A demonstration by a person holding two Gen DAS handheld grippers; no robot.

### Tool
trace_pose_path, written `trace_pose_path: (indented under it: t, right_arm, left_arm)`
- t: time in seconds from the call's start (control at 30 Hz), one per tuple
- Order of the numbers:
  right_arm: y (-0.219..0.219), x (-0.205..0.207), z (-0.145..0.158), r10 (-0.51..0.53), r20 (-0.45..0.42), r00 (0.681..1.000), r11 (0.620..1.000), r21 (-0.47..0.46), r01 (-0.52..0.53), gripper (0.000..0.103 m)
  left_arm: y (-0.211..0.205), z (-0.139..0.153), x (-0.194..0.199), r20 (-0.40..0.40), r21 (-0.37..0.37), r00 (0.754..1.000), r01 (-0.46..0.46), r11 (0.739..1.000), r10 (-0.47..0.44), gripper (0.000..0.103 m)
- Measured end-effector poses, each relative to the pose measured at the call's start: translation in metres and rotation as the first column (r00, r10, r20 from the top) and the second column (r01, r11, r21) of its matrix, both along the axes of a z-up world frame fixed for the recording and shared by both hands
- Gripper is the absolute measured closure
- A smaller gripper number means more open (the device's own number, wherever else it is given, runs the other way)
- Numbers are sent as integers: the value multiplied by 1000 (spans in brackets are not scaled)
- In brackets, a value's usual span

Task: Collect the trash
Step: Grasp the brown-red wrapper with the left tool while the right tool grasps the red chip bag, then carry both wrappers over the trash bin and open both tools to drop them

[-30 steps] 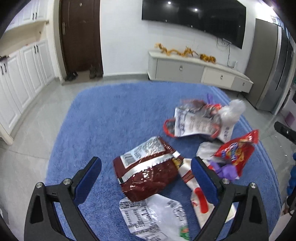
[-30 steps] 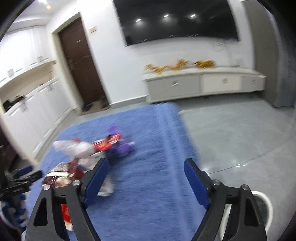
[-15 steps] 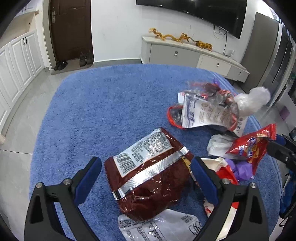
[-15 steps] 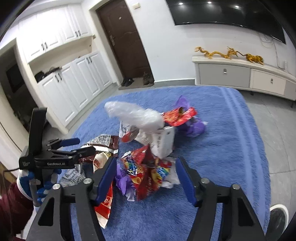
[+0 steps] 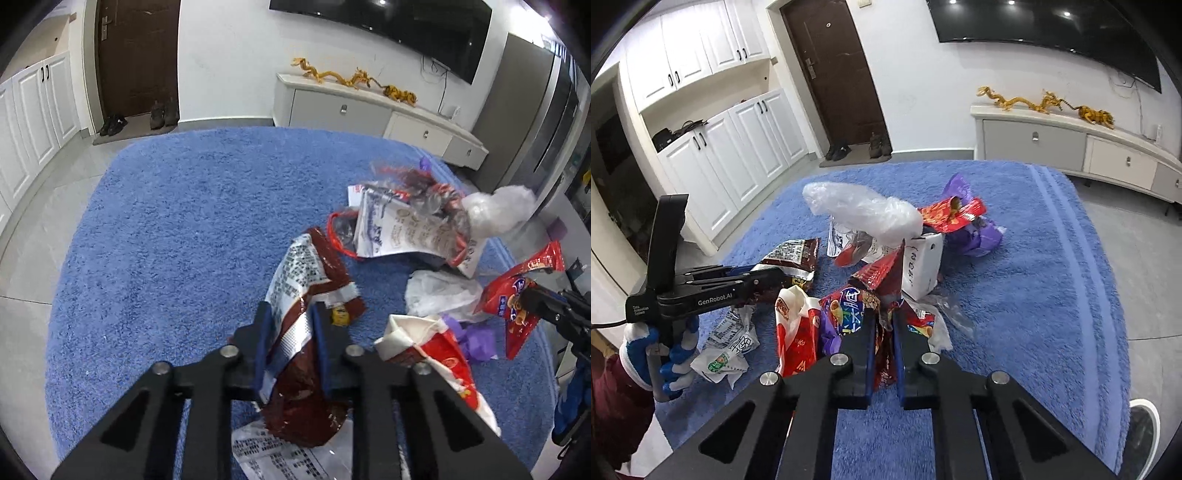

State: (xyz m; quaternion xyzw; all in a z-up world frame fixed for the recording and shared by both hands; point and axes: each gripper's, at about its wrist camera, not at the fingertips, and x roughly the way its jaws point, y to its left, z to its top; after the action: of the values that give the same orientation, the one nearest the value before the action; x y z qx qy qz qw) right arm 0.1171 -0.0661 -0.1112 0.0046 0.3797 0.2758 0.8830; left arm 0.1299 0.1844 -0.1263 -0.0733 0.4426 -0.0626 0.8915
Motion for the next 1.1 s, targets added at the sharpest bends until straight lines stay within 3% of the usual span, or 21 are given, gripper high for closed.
trace_pose_path:
  t: [0.2,0.4,0.6,0.73,0.9,1.1]
  right_arm:
    - [-5,-22,25,-25,55,998,1000,21,24,94]
    - [-20,-43,50,-59,105,993,997,50,54,94]
    - [-55,-65,69,-138,156,978,988,86,126,94]
    - [-91,-76,78,-210,178,961,975,113,192,95]
    - [-153,-94,83,-336,214,917,941,104,321,94]
    - [-231,-112,61,-501,206,841,864,60,500,94]
  left_arm:
    - [15,22,-22,53,-77,998,-17,997,21,90]
    - [21,59,-47,133,-55,990,-37,998,44,90]
    - [-1,91,-66,179,-11,984,-12,1000,14,90]
    - [-33,110,-73,199,19,979,32,999,-35,90]
    - [-95,122,-66,193,47,970,141,989,-147,90]
    - [-205,115,-53,140,105,932,323,940,-336,90]
